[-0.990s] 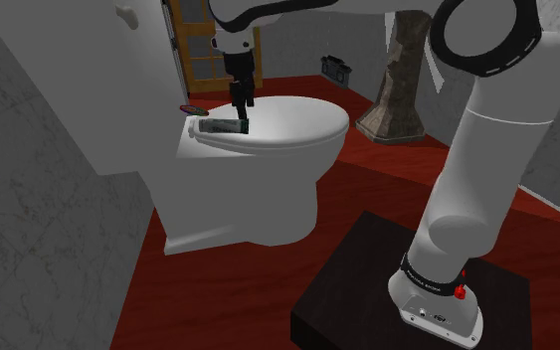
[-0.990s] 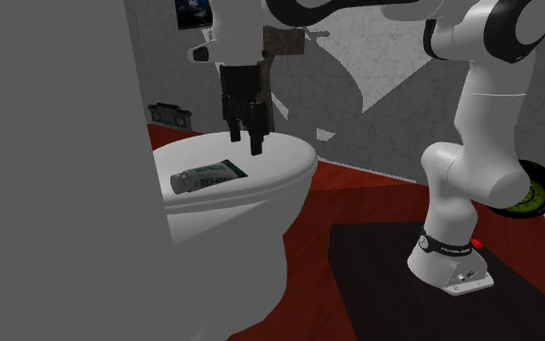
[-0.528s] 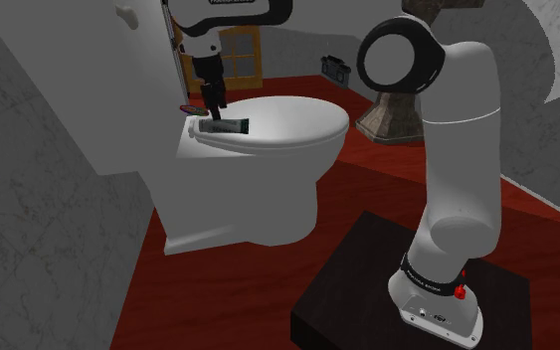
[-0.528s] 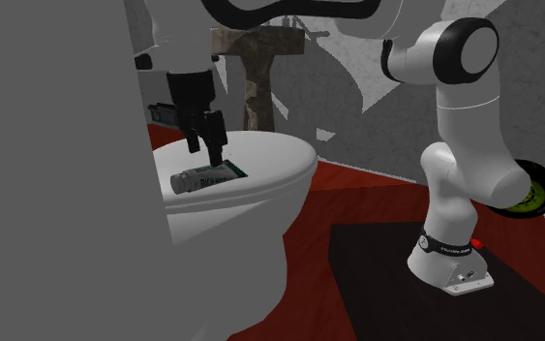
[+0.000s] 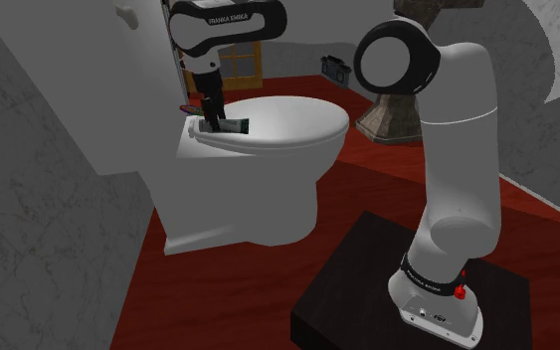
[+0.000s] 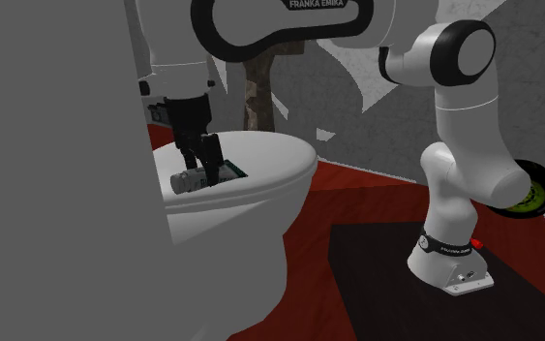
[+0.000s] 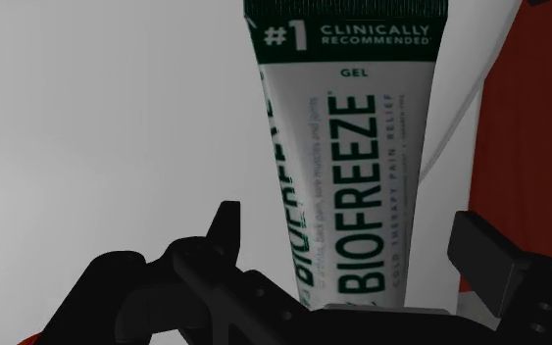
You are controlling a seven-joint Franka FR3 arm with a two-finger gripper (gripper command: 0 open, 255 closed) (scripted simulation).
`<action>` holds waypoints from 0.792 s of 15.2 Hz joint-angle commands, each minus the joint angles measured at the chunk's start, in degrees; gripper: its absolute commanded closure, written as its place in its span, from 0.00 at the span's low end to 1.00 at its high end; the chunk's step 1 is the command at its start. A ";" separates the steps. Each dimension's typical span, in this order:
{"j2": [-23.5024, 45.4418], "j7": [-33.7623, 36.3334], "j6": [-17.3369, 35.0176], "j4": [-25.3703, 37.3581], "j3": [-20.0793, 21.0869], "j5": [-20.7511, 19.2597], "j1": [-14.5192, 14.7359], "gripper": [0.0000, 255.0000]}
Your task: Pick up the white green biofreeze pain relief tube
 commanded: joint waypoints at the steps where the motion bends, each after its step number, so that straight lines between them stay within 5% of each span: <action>1: -0.36 0.09 0.62 -0.94 0.02 0.01 0.01 0.00; 2: -0.25 0.07 0.54 -0.76 0.02 0.01 0.01 1.00; 12: -0.21 0.04 -0.22 0.04 0.02 0.01 0.04 1.00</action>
